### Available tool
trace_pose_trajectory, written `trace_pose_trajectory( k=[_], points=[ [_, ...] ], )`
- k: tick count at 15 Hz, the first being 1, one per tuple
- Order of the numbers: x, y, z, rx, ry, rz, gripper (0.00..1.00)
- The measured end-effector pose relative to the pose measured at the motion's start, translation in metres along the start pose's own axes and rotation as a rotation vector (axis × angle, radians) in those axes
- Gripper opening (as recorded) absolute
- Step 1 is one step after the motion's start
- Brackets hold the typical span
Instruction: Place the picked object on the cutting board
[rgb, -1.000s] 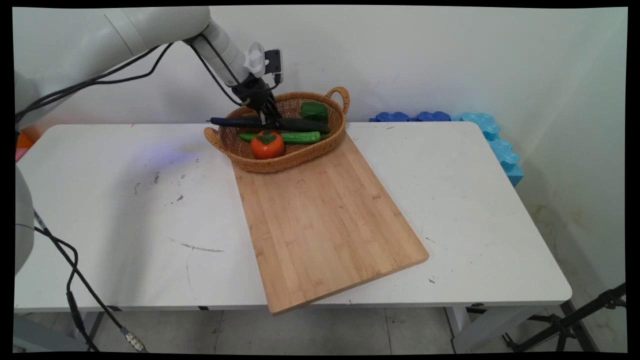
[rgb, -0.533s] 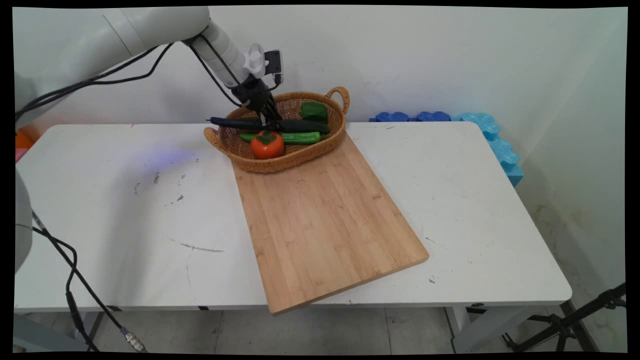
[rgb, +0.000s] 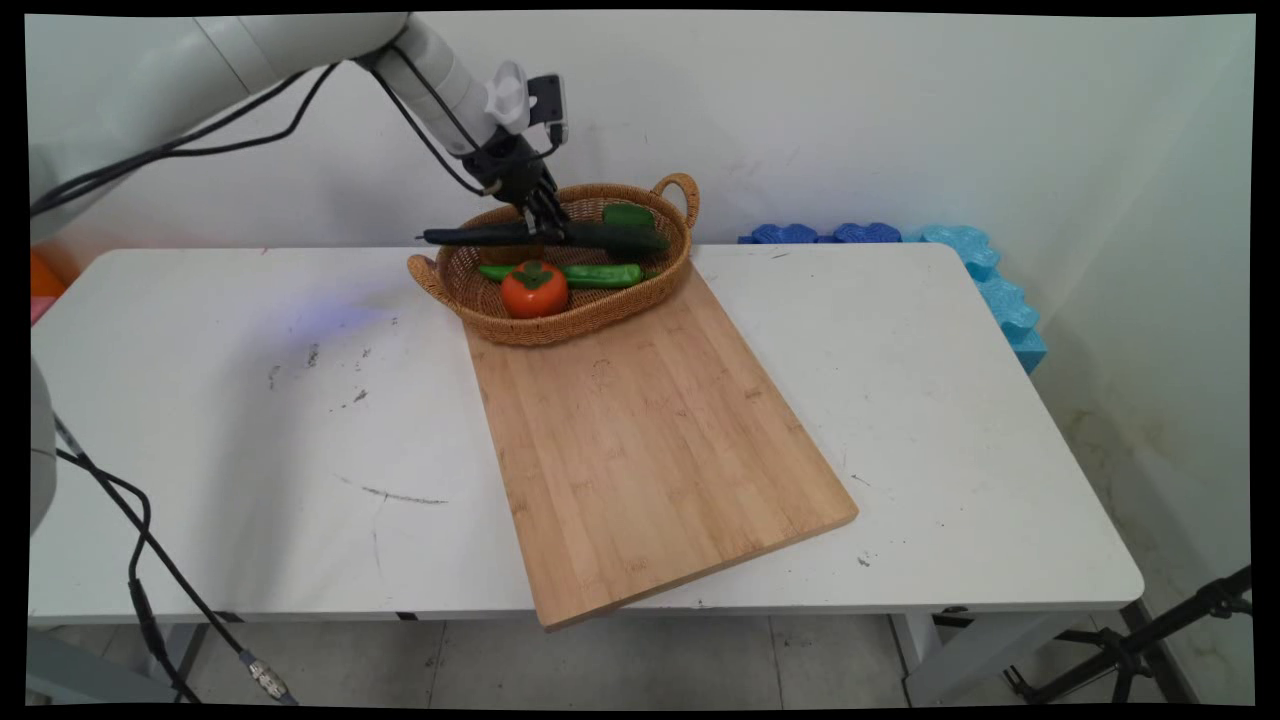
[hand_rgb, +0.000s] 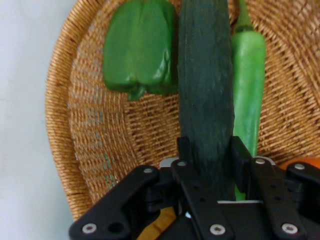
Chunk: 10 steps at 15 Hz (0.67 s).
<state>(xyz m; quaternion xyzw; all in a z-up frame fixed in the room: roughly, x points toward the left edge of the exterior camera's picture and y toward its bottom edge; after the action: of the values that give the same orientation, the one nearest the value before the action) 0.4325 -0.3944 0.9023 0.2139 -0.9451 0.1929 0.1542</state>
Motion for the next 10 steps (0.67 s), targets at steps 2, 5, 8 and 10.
trace_pose_trajectory(
  k=[2,5,8,10],
  points=[
    [0.005,0.002,-0.01,0.008,0.014,-0.003,0.0],
    [0.012,0.006,-0.024,0.017,0.031,-0.017,0.0],
    [0.02,0.019,-0.039,0.019,0.052,-0.052,0.0],
    [0.025,0.033,-0.047,0.013,0.061,-0.077,0.0]
  ],
)
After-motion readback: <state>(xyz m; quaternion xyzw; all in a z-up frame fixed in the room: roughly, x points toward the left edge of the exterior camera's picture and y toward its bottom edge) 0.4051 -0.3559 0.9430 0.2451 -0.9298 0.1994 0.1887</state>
